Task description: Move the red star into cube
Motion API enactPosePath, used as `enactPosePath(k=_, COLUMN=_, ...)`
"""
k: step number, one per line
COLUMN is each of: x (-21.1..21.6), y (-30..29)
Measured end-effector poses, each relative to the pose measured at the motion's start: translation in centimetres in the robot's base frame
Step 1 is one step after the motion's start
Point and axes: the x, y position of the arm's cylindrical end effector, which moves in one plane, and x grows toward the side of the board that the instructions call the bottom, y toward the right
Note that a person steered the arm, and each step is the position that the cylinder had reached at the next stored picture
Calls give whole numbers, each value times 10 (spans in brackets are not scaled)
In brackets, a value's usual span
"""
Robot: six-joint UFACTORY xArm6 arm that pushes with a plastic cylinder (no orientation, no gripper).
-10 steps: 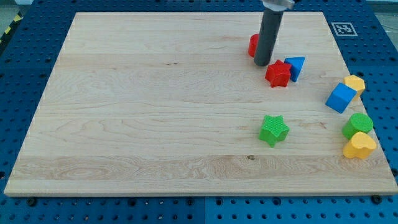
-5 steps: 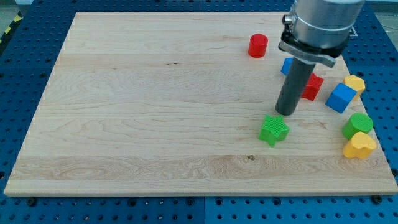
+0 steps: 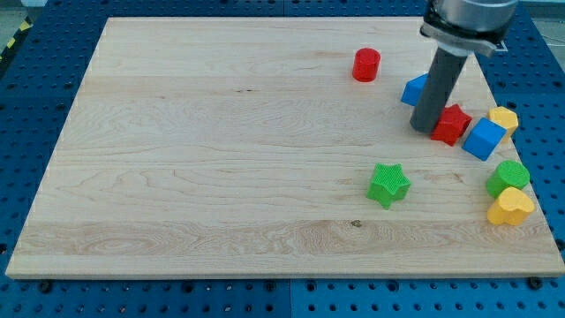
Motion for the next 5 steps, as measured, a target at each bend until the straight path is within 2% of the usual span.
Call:
enactPosePath(k=3, x=29, y=11)
enactPosePath(k=4, x=9, y=-15)
enactPosePath(k=5, x=-22, y=-67)
